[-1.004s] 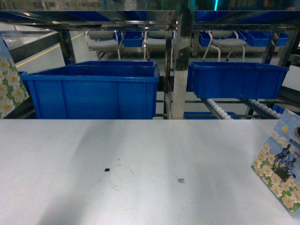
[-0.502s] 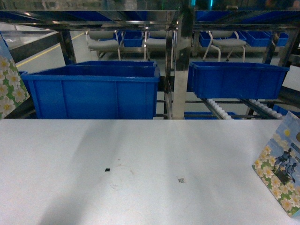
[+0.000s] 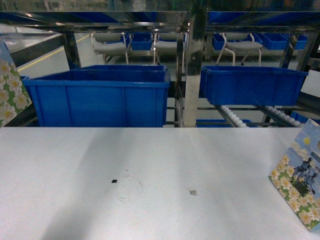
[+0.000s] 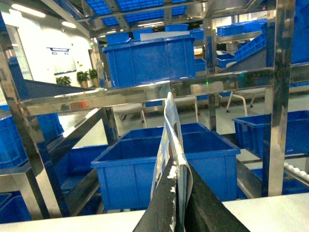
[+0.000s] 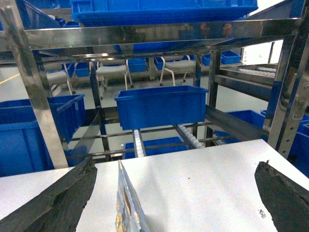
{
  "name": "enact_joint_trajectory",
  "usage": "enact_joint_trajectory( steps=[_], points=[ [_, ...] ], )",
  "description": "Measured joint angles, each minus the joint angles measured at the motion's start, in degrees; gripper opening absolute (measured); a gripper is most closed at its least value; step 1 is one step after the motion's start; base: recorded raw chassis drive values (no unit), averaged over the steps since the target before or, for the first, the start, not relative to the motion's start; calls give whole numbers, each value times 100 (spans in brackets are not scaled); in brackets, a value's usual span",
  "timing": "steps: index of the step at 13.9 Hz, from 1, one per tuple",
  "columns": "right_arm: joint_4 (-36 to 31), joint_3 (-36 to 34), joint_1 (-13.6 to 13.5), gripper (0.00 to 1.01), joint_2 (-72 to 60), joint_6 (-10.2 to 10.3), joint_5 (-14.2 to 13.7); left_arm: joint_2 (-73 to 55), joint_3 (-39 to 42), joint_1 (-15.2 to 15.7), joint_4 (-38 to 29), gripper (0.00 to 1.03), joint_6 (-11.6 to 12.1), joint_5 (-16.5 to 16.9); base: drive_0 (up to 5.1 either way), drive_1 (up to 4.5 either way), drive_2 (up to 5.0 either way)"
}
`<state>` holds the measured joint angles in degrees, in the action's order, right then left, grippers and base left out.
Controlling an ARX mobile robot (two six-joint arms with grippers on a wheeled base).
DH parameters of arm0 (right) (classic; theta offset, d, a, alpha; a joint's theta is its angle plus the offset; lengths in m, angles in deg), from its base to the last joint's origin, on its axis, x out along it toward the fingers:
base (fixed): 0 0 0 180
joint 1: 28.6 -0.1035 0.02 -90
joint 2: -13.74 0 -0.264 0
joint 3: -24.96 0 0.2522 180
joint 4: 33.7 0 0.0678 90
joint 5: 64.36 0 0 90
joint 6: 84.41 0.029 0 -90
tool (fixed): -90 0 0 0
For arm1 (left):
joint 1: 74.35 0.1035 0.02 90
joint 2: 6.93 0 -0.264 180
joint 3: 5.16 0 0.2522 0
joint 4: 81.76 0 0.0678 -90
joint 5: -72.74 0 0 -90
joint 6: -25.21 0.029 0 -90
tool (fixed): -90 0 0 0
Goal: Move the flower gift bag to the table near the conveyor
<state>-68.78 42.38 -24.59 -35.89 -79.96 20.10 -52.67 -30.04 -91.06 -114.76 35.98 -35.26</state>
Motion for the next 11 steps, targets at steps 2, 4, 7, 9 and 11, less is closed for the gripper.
enact_joint_trajectory(
  steps=[2, 4, 7, 9, 11],
  points=[
    [1410, -50, -63, 98, 1580, 26, -15, 0, 0, 0, 0, 2, 0, -2, 0, 0, 0],
    [2728, -17, -70, 98, 2929, 72, -59, 0, 0, 0, 0, 2, 0, -2, 0, 0, 0],
    [4245, 57, -415, 98, 4457, 55, -437, 0, 0, -2, 0, 2, 0, -2, 0, 0, 0],
    [4284, 92, -437, 98, 4468, 50, -496, 0, 0, 0, -2, 2, 0, -2, 0, 0, 0],
    [4277, 92, -437, 98, 4450, 50, -496, 0, 0, 0, -2, 2, 0, -2, 0, 0, 0]
  ],
)
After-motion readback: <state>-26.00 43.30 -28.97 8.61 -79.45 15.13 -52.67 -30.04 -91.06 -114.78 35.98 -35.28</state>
